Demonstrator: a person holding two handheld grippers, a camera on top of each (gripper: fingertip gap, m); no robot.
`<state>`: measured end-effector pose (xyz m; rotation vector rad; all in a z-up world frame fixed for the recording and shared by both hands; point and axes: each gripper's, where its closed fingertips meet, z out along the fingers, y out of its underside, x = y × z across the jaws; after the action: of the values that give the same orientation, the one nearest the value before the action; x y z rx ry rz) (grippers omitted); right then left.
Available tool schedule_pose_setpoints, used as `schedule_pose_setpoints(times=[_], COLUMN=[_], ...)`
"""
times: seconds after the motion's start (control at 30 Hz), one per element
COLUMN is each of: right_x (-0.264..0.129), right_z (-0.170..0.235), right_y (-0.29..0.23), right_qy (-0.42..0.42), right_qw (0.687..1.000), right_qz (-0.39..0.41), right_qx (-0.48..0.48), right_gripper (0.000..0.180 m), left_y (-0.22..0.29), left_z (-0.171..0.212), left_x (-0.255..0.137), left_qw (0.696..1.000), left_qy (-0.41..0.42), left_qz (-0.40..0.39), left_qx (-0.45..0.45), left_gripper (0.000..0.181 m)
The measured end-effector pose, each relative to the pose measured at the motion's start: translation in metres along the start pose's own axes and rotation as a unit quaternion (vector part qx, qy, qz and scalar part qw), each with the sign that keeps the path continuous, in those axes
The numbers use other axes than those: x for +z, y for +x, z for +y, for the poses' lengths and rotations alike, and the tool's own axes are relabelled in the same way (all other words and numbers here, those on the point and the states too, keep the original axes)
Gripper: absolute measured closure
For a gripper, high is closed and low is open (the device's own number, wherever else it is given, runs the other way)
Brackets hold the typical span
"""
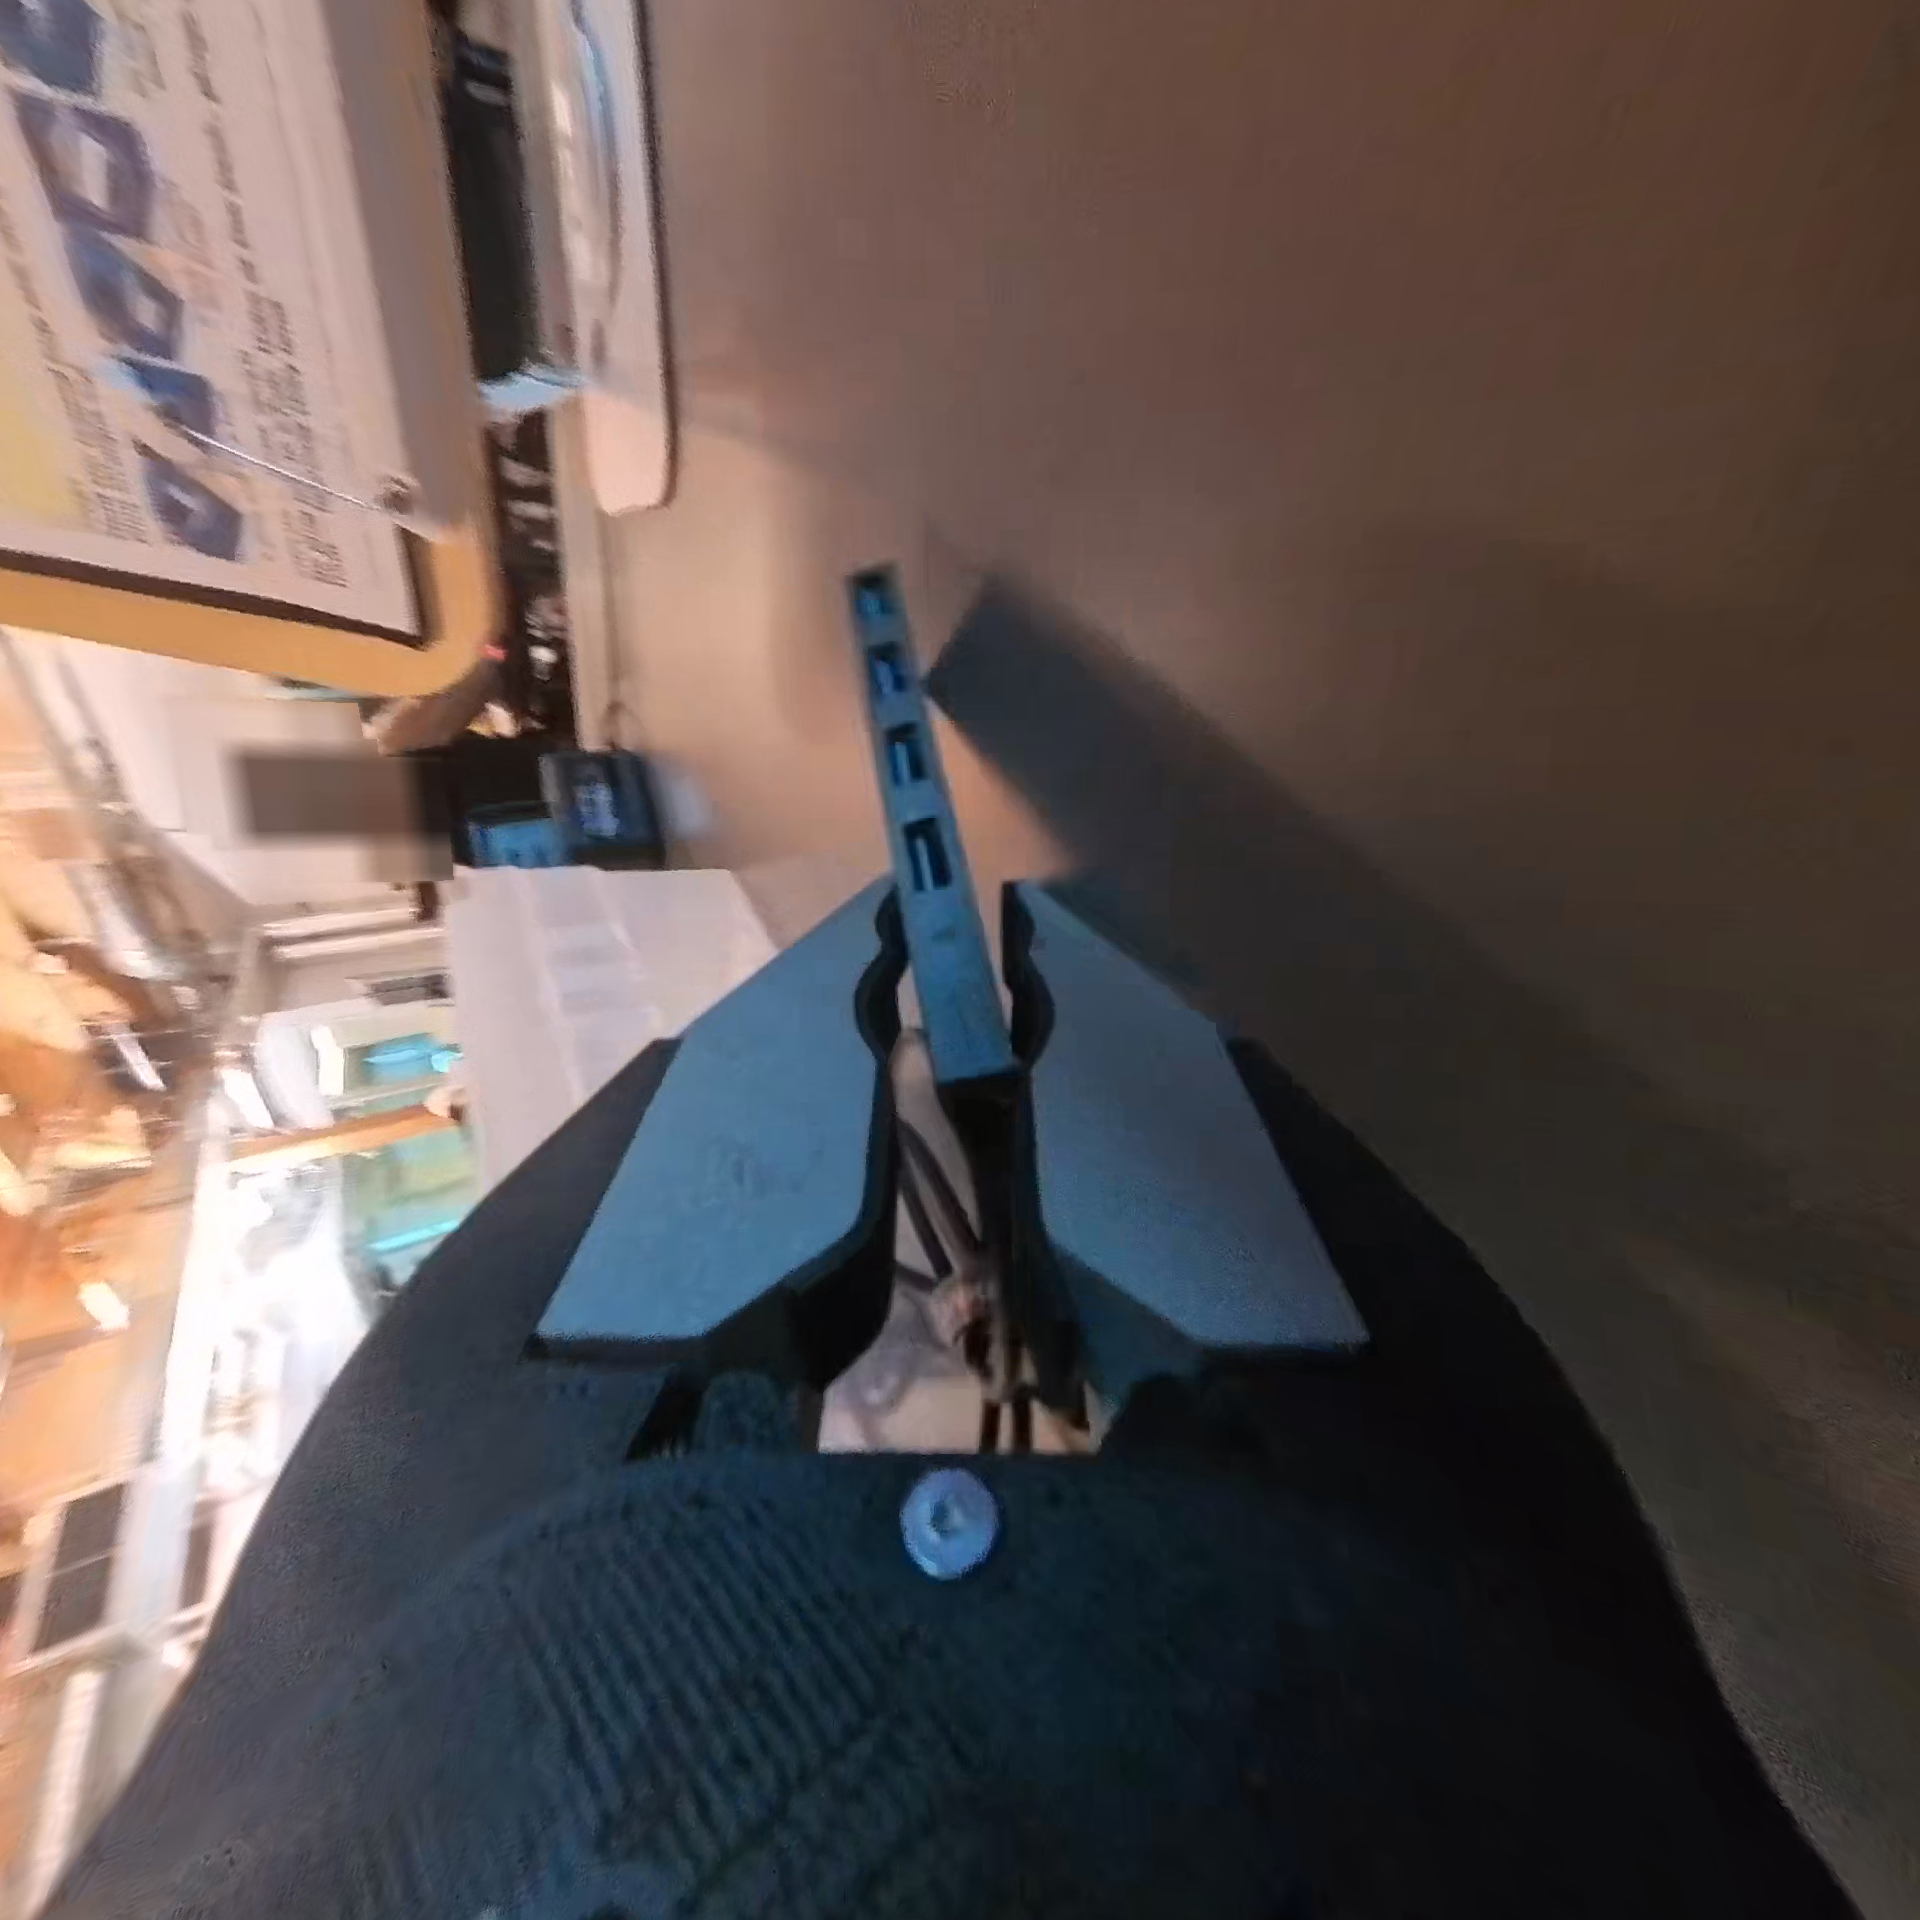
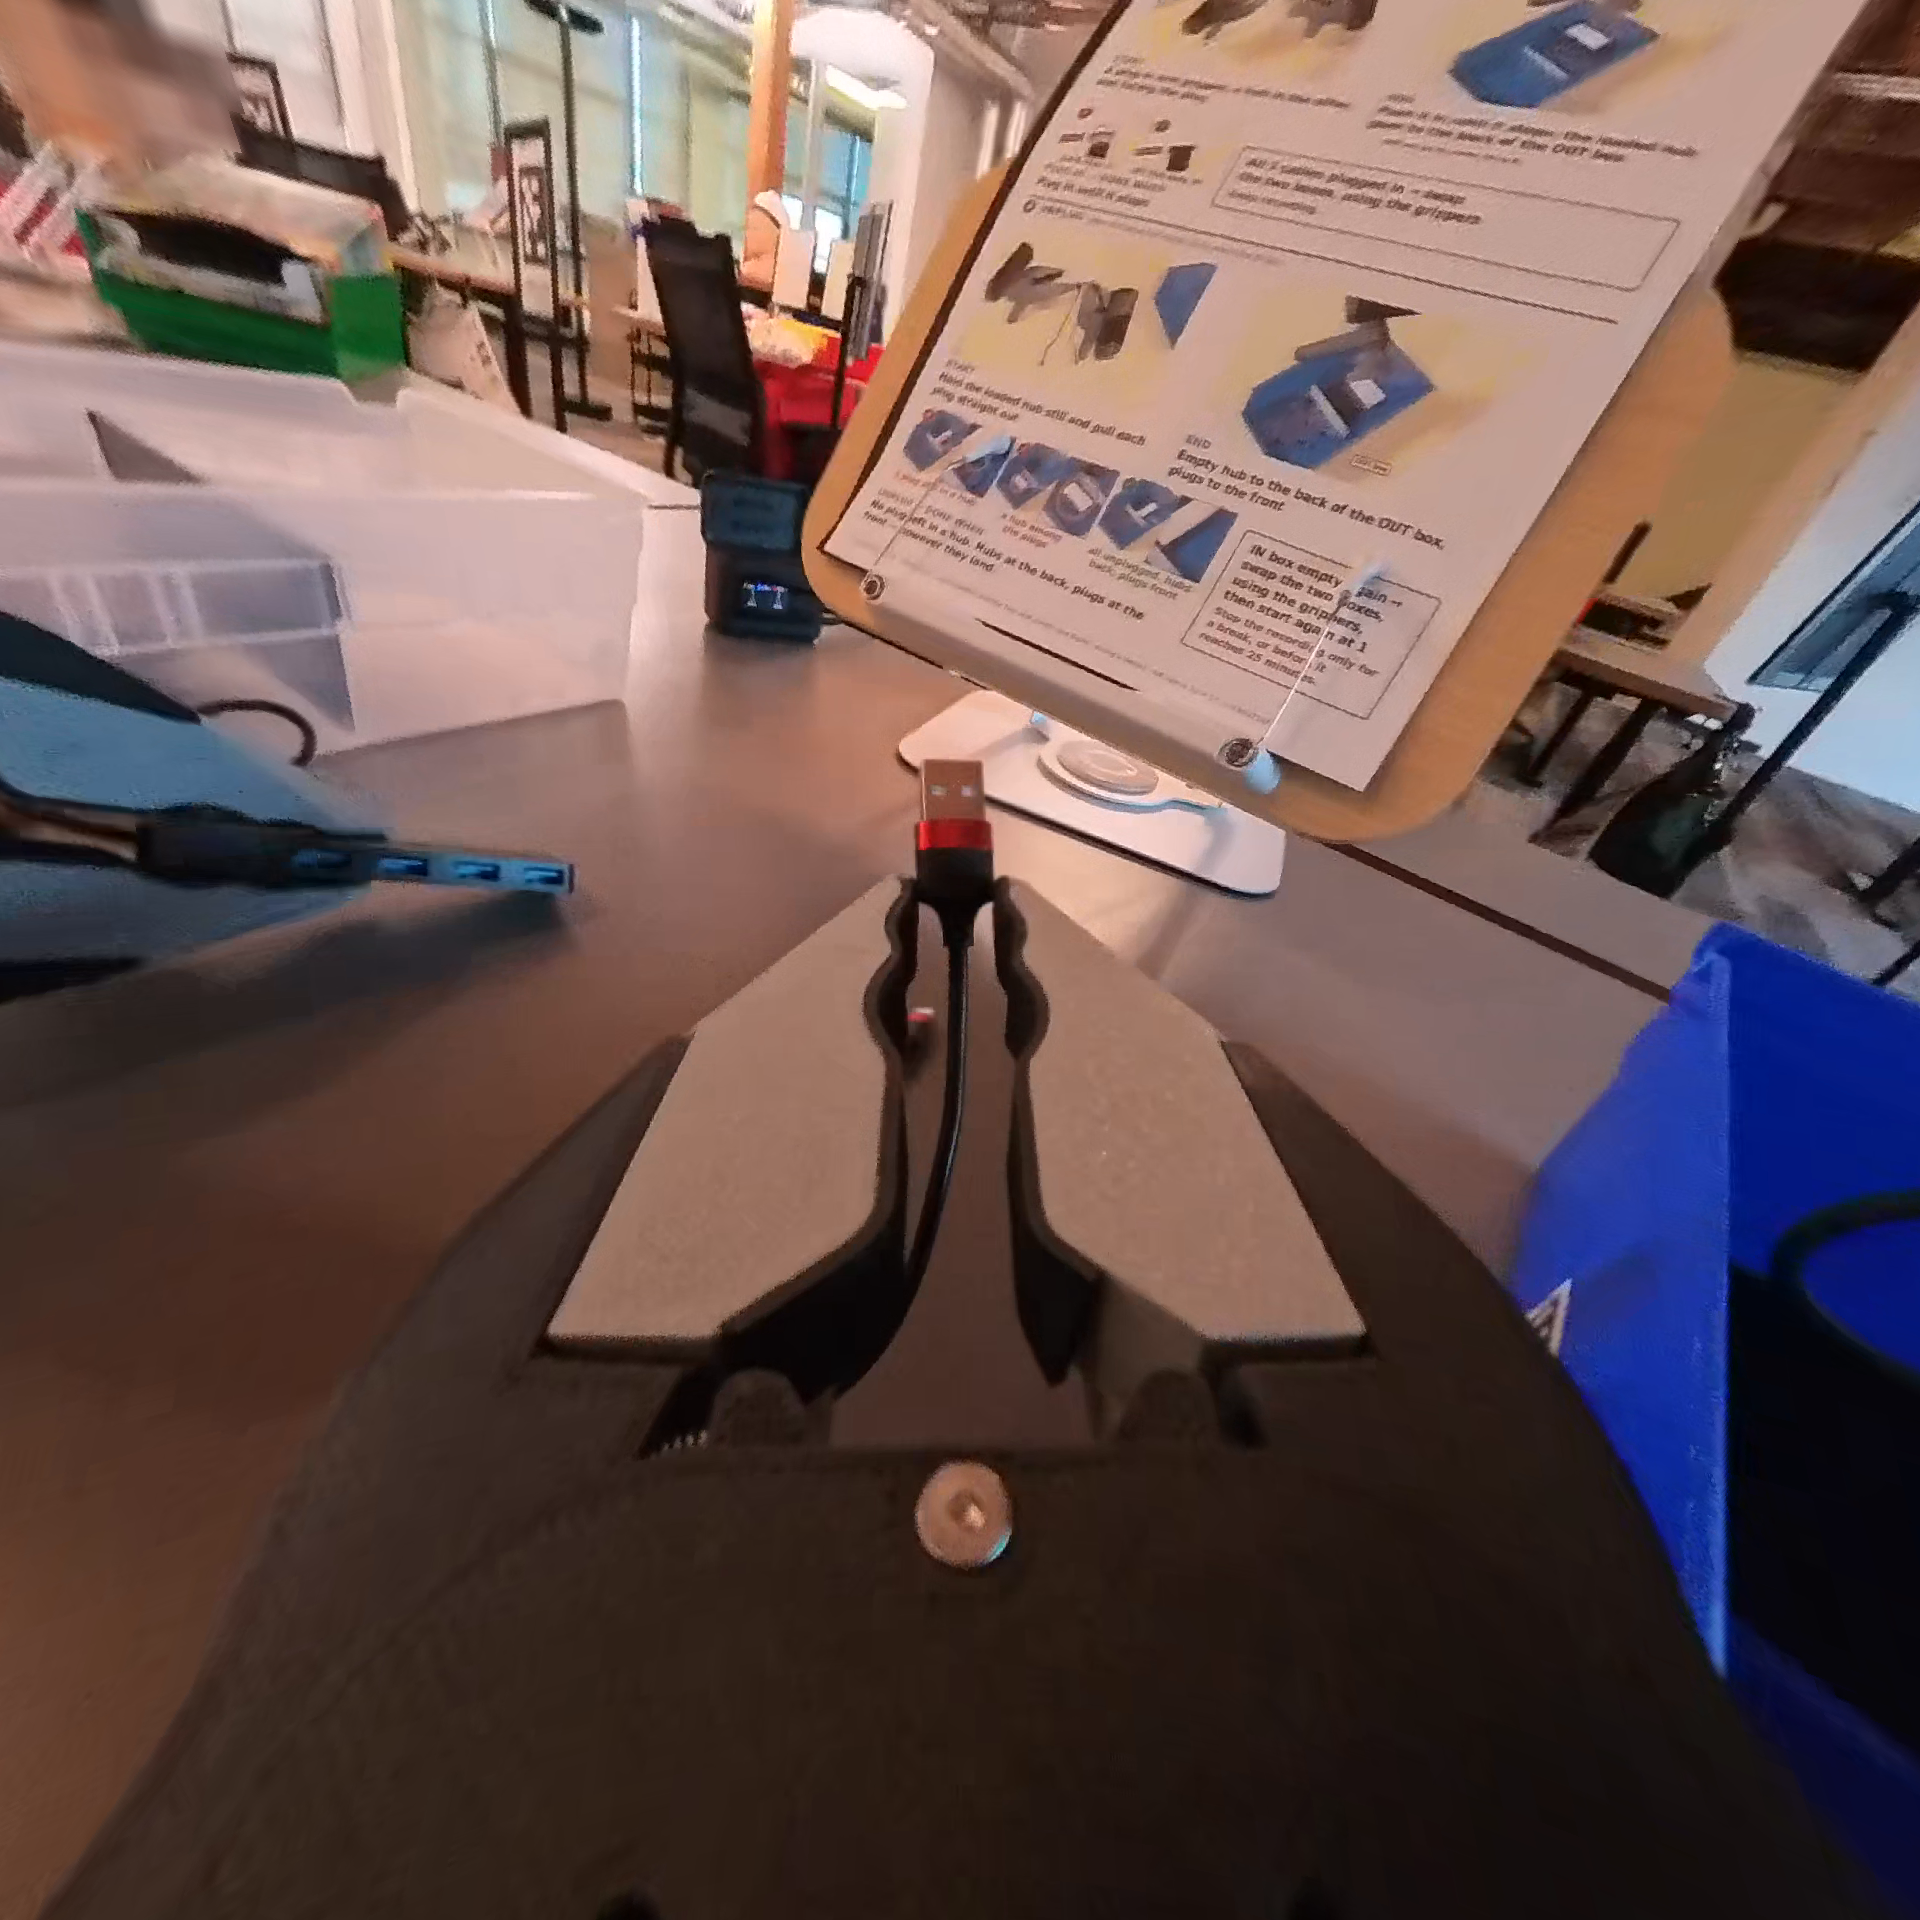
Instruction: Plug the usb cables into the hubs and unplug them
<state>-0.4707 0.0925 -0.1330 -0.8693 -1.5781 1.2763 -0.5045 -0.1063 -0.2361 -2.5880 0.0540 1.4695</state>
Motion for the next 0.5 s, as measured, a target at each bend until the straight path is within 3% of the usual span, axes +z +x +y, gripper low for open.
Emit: schedule_pose_setpoints(times=[0.2, 0.4, 0.5], right_x=[0.000, 0.003, 0.003], right_z=[-0.003, -0.005, -0.008], right_y=[-0.008, -0.027, -0.036], right_qy=[0.006, 0.004, 0.011], right_qw=[1.000, 0.995, 0.991], right_qz=[-0.011, -0.023, -0.024], right_qx=[-0.022, -0.094, -0.131], right_gripper=[0.169, 0.169, 0.169], left_y=[0.003, 0.011, 0.001], left_z=[0.000, 0.001, 0.002], left_x=[-0.008, -0.039, -0.054], left_qw=[0.997, 0.973, 0.962], left_qy=[-0.003, 0.026, 0.052], left_qz=[0.044, 0.172, 0.193], left_qx=[-0.059, -0.150, -0.188], left_gripper=[0.159, 0.113, 0.110])
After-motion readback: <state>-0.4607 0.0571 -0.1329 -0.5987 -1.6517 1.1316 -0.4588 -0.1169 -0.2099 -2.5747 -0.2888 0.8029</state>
